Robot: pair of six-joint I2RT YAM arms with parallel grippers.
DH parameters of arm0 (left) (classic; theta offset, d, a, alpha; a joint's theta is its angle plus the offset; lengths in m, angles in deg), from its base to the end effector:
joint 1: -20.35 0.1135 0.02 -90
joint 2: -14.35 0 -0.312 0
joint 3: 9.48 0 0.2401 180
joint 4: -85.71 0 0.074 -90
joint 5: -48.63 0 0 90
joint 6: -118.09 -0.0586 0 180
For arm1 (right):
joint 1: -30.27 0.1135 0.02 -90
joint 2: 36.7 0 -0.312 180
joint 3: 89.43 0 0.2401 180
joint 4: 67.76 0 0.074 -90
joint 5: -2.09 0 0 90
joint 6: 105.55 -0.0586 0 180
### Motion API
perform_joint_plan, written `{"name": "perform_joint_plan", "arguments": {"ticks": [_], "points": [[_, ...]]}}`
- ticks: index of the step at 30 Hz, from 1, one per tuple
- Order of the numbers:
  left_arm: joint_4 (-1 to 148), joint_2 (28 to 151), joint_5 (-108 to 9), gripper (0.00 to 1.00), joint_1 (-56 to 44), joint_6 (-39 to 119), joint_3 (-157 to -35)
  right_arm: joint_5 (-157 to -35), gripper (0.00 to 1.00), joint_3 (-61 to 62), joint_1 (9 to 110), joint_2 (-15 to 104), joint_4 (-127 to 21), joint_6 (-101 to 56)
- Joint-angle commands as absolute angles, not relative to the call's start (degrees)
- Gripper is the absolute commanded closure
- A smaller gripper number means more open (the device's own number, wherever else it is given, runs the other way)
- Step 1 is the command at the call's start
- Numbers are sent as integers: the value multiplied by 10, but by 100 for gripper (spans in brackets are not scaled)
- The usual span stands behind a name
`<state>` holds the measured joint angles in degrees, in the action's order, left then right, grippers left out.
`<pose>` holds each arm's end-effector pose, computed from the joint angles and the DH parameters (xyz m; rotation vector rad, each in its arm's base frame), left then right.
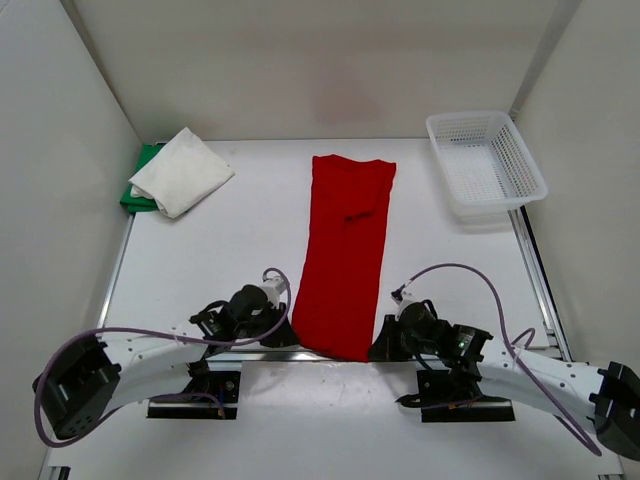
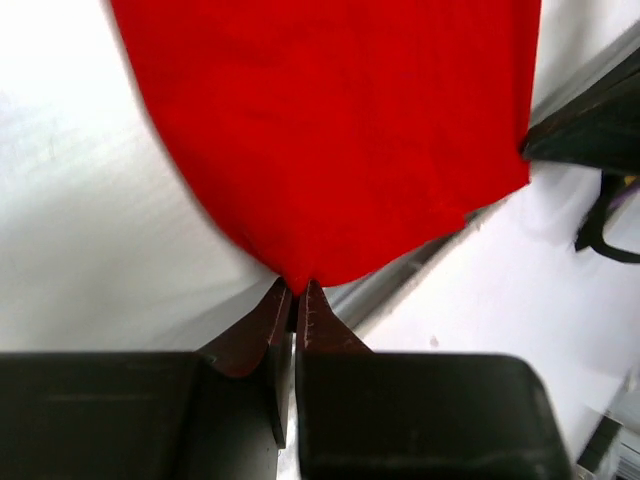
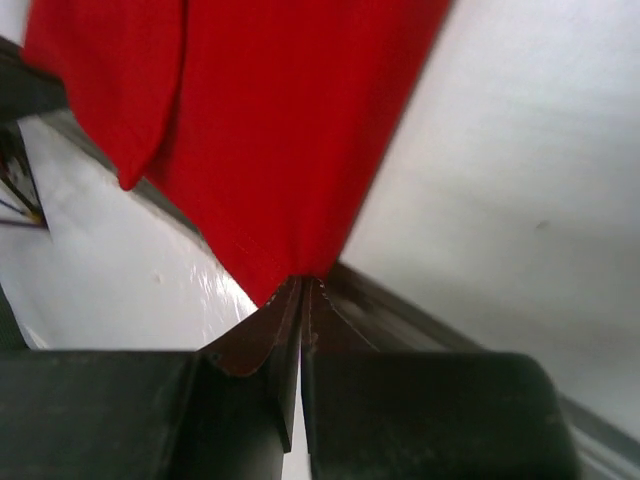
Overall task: Fold and stack the t-shirts
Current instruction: Grab the bottom of the folded rectangular tshirt with both arms, then fold the folded rectangular tshirt in 1/3 of the way
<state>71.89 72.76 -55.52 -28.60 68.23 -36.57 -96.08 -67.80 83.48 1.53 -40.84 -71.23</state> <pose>0.0903 -0.1255 0.1617 0.3297 2.5603 -0.9745 0.0537 0.0857 0.1471 -0.0236 2.5972 1.0148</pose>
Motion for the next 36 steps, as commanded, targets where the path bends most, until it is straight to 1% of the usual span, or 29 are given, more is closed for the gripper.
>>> {"name": "perform_joint_plan", "arguments": {"ticks": [1,2,5,7,8,10,11,12,13,15,16,19,21,22,25,29,31,34,36], "points": [[680,677,-569,100,-290,707,-350,-926,100,-660,890,6,-390,-757],[676,655,-575,100,-291,715,-349,-921,100,-647,905,-2,-377,-765],[633,591,-575,100,-292,740,-362,-910,100,-614,901,-21,-349,-756],[617,574,-588,100,-269,729,-390,-922,100,-587,871,-23,-343,-715],[609,579,-593,100,-249,724,-419,-932,100,-582,830,-16,-346,-699],[603,624,-598,100,-228,699,-466,-988,100,-565,730,5,-362,-638],[609,642,-597,100,-215,694,-495,-1019,100,-559,705,17,-378,-623],[614,678,-603,100,-209,678,-529,-1033,100,-550,656,35,-384,-594],[615,699,-606,100,-195,670,-545,-1055,100,-537,636,47,-393,-566],[636,776,-621,100,-167,657,-600,-1074,100,-504,562,101,-402,-523],[641,796,-616,100,-149,648,-618,-1076,100,-481,551,114,-408,-499],[649,929,-602,100,-117,630,-712,-1105,100,-436,473,195,-453,-468],[647,994,-603,100,-100,628,-791,-1095,100,-402,452,270,-479,-455],[642,1038,-604,100,-98,624,-811,-1099,100,-380,444,292,-484,-447],[615,1119,-582,100,-92,613,-912,-1101,100,-336,425,384,-516,-443],[623,1201,-572,100,-67,624,-969,-1097,100,-282,406,458,-550,-439],[613,1231,-571,100,-58,622,-1003,-1102,100,-258,398,519,-551,-438],[614,1273,-574,96,-49,628,-1032,-1111,100,-235,383,571,-578,-443],[619,1285,-562,89,-39,632,-1045,-1123,99,-227,376,599,-599,-458]]}}
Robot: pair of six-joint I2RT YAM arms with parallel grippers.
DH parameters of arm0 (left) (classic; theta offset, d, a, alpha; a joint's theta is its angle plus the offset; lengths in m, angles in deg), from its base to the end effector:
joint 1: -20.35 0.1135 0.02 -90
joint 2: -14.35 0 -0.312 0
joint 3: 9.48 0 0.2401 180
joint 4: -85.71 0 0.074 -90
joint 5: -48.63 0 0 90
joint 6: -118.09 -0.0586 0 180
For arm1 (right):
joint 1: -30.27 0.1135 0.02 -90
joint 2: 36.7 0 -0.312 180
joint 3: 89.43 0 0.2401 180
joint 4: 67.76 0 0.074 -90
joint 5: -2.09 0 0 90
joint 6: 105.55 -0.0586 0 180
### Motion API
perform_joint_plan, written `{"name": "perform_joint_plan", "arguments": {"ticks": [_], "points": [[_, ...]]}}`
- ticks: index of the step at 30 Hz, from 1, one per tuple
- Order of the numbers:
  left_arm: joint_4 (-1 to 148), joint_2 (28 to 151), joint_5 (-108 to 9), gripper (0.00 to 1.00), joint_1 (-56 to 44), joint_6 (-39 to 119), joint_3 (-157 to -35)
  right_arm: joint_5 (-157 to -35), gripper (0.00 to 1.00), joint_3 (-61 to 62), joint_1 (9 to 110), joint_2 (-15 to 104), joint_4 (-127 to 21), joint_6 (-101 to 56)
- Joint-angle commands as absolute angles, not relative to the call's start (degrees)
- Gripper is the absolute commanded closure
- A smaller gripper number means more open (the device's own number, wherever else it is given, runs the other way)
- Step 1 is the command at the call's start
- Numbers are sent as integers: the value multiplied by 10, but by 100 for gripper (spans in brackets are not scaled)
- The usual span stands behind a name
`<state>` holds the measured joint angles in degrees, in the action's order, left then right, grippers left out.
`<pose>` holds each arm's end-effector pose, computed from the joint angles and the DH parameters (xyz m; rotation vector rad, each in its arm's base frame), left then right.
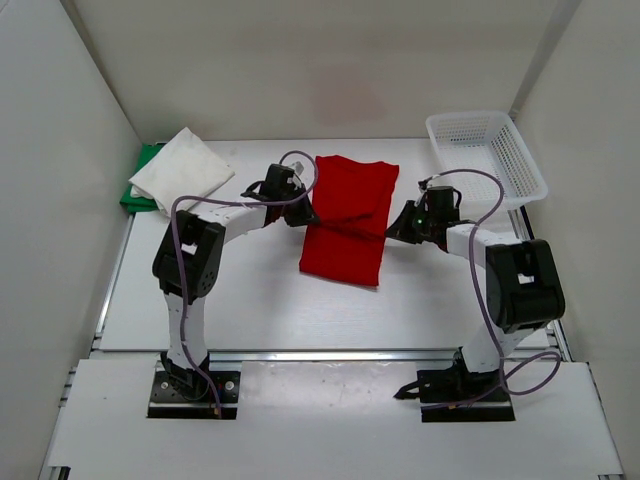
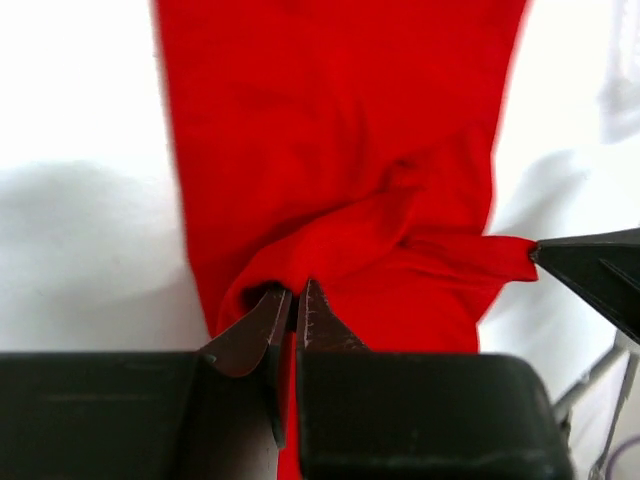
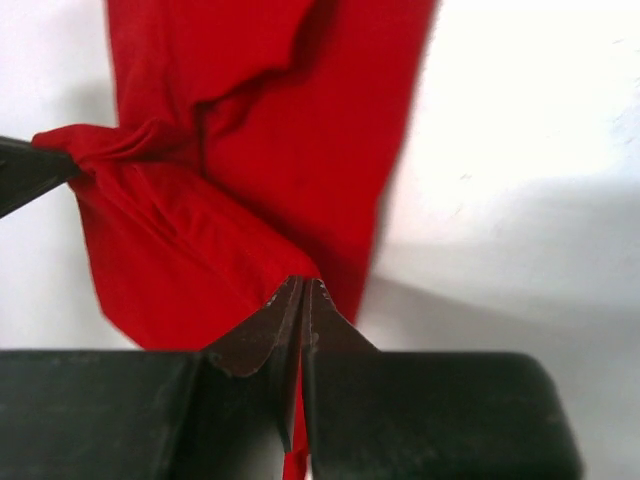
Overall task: Fold and stack the t-shirts
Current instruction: Fold the folded rectangular tshirt in 1/3 of the way
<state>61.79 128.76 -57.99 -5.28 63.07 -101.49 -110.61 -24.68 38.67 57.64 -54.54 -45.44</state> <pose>0.4082 -0.2144 0.2120 -0.0579 2.5042 -0.8210 0.3393 0.0730 0.2190 0.2378 2.3685 0.7893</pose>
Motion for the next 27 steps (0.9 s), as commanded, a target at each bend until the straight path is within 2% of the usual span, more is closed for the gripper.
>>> {"name": "perform_joint_plan", "arguments": {"ticks": [1,2,3,4,5,6,7,10,12,13,14,15,16,17,22,27], "points": [[628,1294,-566,87,-40,641,-1046,-1128,100,-221,372,610,-607,-457],[639,1297,-569,79,-39,645,-1047,-1127,100,-211,371,623,-608,-456],[647,1296,-585,63,-31,652,-1045,-1123,100,-200,369,630,-604,-456],[653,1296,-592,45,-32,650,-1042,-1123,94,-197,368,632,-601,-457],[656,1284,-591,36,-33,648,-1040,-1126,89,-195,367,629,-604,-459],[668,1267,-592,35,-31,649,-1025,-1123,79,-204,366,614,-608,-460],[679,1251,-589,35,-29,655,-1010,-1112,72,-205,365,611,-601,-459],[739,1168,-561,47,-37,661,-921,-1081,58,-220,375,554,-587,-452],[747,1123,-548,52,-54,658,-871,-1055,55,-237,390,508,-579,-446],[756,1114,-546,52,-64,662,-852,-1039,58,-259,393,496,-581,-449],[776,1102,-547,52,-78,669,-817,-1032,65,-270,405,475,-597,-446],[800,1098,-555,53,-86,675,-788,-1037,83,-289,421,466,-604,-446],[811,1100,-568,53,-93,683,-778,-1046,94,-300,428,462,-609,-445],[820,1118,-571,54,-96,689,-766,-1055,100,-299,449,470,-608,-442],[824,1181,-596,63,-95,695,-734,-1053,100,-317,531,499,-605,-424],[906,1120,-582,64,-108,725,-575,-1019,100,-370,560,490,-601,-440]]}}
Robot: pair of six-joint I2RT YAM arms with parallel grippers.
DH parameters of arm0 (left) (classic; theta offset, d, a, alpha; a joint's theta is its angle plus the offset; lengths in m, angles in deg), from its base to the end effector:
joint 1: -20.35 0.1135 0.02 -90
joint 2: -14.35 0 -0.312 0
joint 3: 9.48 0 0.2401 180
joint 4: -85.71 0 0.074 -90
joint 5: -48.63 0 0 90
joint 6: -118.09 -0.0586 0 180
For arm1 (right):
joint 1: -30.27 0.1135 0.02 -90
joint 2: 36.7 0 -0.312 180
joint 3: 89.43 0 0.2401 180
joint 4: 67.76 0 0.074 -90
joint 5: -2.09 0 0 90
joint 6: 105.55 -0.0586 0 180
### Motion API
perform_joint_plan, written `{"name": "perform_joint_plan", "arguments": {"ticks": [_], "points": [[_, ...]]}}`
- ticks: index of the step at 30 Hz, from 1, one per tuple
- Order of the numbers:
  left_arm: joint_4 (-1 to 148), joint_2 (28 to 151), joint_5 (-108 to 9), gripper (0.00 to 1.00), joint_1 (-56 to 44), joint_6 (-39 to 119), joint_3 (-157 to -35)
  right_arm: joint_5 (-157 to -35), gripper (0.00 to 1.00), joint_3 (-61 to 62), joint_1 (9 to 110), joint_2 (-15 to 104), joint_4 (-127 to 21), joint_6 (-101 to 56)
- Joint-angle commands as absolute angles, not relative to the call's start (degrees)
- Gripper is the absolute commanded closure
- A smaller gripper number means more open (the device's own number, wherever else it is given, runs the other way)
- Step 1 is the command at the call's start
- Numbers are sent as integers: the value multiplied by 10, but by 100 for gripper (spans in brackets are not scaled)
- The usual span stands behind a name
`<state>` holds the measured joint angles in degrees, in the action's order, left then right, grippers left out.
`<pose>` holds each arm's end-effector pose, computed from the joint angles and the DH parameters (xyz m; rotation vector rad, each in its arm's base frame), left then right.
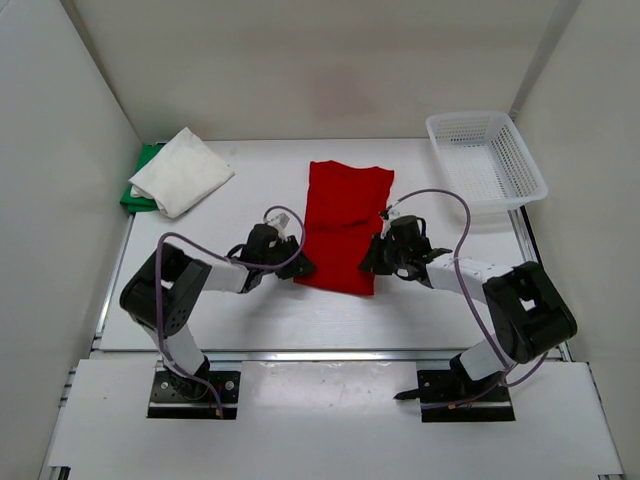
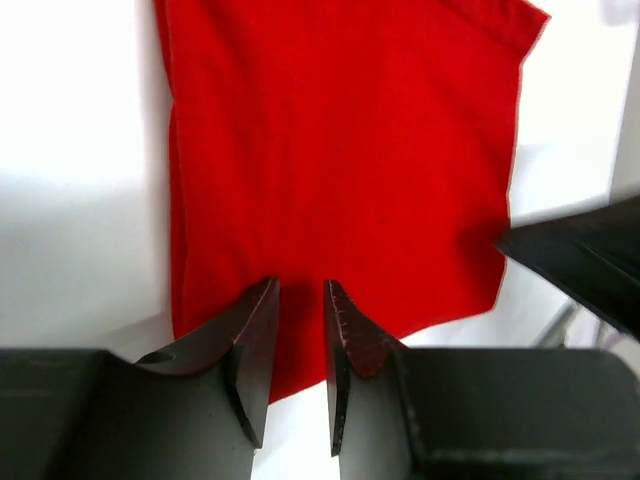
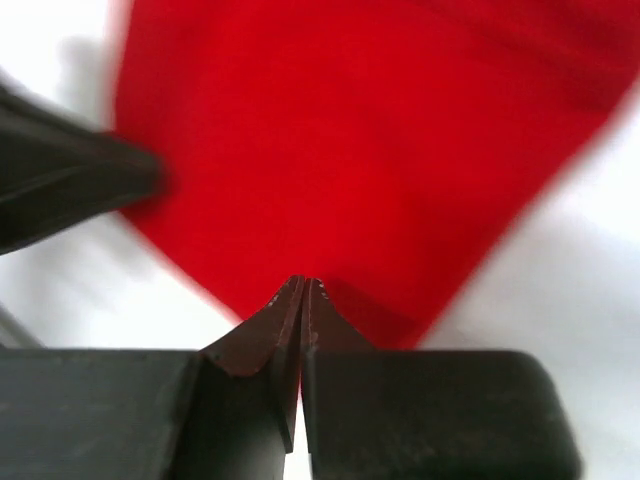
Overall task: Fold and stack the t-shirts
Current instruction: Fold the folded rectangular tshirt in 1/3 of the way, then grab one side of the 2/3 rectangular tshirt with both arms
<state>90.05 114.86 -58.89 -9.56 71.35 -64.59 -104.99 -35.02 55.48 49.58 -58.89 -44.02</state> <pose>0.2889 -0.1865 0.1640 -0.1143 2.4575 -0.9693 0.2661 0.1443 0.2132 -0.0960 2.3819 0.8109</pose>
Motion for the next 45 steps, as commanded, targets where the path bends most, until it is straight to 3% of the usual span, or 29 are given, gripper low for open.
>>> {"name": "perform_joint_plan", "arguments": {"ticks": [1,5,6,7,8,9,10,13,17,20,21,25,34,40,42,45], "points": [[932,1101,-585,63,-111,740,-540,-1018,99,-390,568,489,-605,-445],[975,1039,-585,56,-136,778,-479,-1028,100,-441,567,488,-630,-468],[975,1017,-586,50,-133,778,-469,-1026,100,-447,572,486,-632,-468],[966,989,-588,41,-133,776,-466,-1022,100,-446,581,479,-623,-468],[949,962,-584,10,-132,772,-465,-1023,100,-446,587,462,-623,-464],[940,930,-582,1,-127,762,-462,-1027,95,-450,586,452,-620,-462],[923,910,-577,1,-128,757,-459,-1022,91,-453,589,428,-615,-467],[893,836,-558,1,-116,719,-442,-1014,64,-479,595,353,-594,-467],[842,787,-558,2,-101,689,-408,-1011,53,-545,585,253,-579,-493],[833,780,-550,38,-104,683,-378,-1017,50,-574,585,235,-567,-496],[827,786,-539,44,-106,684,-374,-1018,50,-577,587,238,-565,-500],[837,829,-539,40,-117,695,-372,-1029,50,-595,586,260,-591,-508],[891,900,-530,40,-131,717,-388,-1067,68,-591,562,340,-651,-506],[894,925,-541,75,-137,726,-408,-1086,87,-583,579,348,-663,-518],[886,920,-525,90,-143,726,-415,-1086,100,-578,580,348,-661,-515],[857,884,-521,100,-147,724,-405,-1079,100,-584,587,325,-642,-520]]}}
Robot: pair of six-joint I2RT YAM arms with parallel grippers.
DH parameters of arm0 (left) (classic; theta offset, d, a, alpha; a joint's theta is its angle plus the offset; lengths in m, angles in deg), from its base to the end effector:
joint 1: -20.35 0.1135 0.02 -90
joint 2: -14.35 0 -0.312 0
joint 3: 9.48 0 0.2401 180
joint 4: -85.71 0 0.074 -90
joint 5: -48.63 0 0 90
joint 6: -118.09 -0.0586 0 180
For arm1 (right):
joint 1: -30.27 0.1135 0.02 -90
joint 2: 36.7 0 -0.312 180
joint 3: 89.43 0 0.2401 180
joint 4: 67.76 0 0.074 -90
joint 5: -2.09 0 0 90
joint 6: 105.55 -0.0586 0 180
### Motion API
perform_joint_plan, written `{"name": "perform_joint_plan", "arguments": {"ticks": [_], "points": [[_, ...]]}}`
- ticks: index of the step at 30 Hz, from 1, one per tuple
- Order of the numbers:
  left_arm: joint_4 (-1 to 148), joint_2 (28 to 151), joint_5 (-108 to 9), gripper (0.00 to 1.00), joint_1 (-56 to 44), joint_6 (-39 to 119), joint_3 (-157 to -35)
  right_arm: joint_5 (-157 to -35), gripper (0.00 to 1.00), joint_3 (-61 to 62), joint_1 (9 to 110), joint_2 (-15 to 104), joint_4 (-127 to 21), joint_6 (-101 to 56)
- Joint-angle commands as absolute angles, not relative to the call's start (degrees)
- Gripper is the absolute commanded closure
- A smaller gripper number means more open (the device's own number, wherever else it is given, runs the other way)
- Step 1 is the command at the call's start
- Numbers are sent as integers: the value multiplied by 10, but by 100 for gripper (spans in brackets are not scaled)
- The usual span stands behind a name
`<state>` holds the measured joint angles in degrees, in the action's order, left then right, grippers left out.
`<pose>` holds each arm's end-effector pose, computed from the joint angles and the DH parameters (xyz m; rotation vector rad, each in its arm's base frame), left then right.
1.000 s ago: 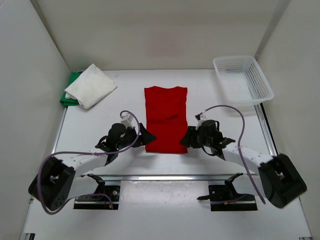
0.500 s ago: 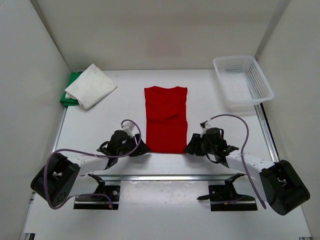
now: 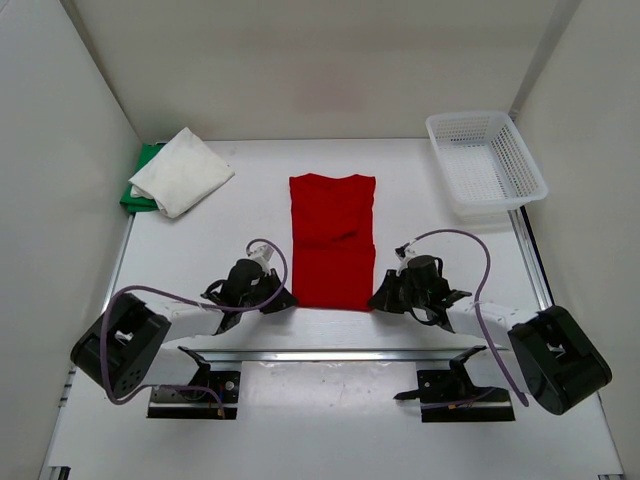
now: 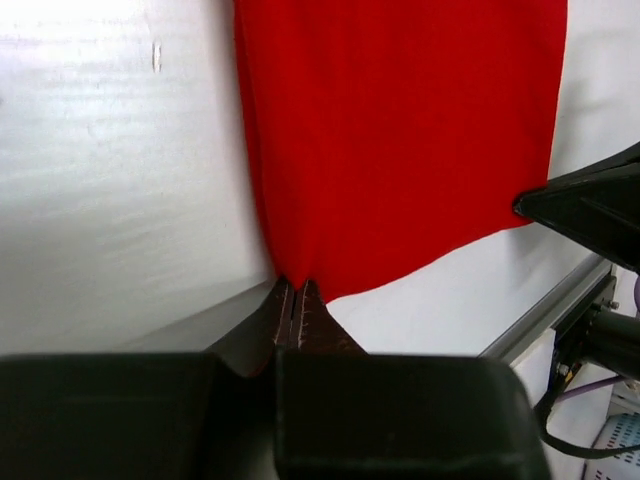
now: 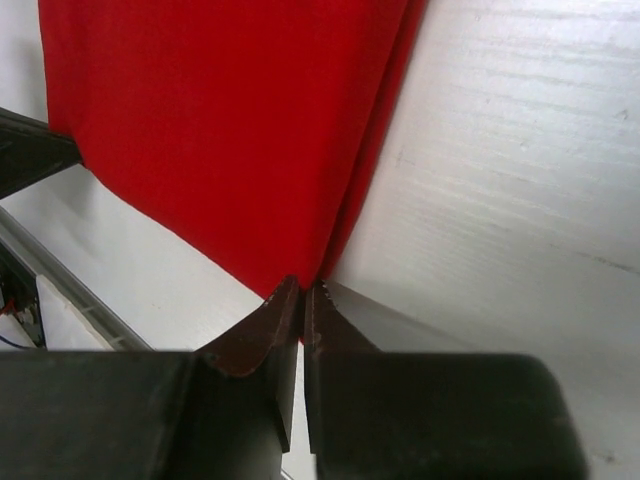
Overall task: Fold and stack the t-shirts
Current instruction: Grab one side of the 2/3 rectangular tshirt with both arms, then fold the long partially folded tshirt into a neat square
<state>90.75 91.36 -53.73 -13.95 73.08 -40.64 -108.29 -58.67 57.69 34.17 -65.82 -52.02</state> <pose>0.1717 -0.1323 0.1595 -0.1075 2.4541 -0.9211 0.1656 0.1089 0.1672 -0.0019 2.4515 0.9477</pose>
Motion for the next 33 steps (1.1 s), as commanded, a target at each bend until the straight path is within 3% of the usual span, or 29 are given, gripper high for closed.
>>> {"name": "perform_joint_plan", "arguments": {"ticks": [1,9,14,21,33], "points": [[850,871,-521,100,-145,726,-396,-1069,100,-593,591,305,-625,-521],[630,627,-502,100,-252,756,-355,-964,100,-606,750,110,-460,-592],[545,553,-513,100,-197,720,-476,-960,100,-503,705,97,-390,-537],[598,707,-596,100,-36,662,-635,-1049,100,-329,560,266,-438,-438],[661,1119,-563,100,29,661,-910,-1108,100,-56,438,601,-462,-395]]}}
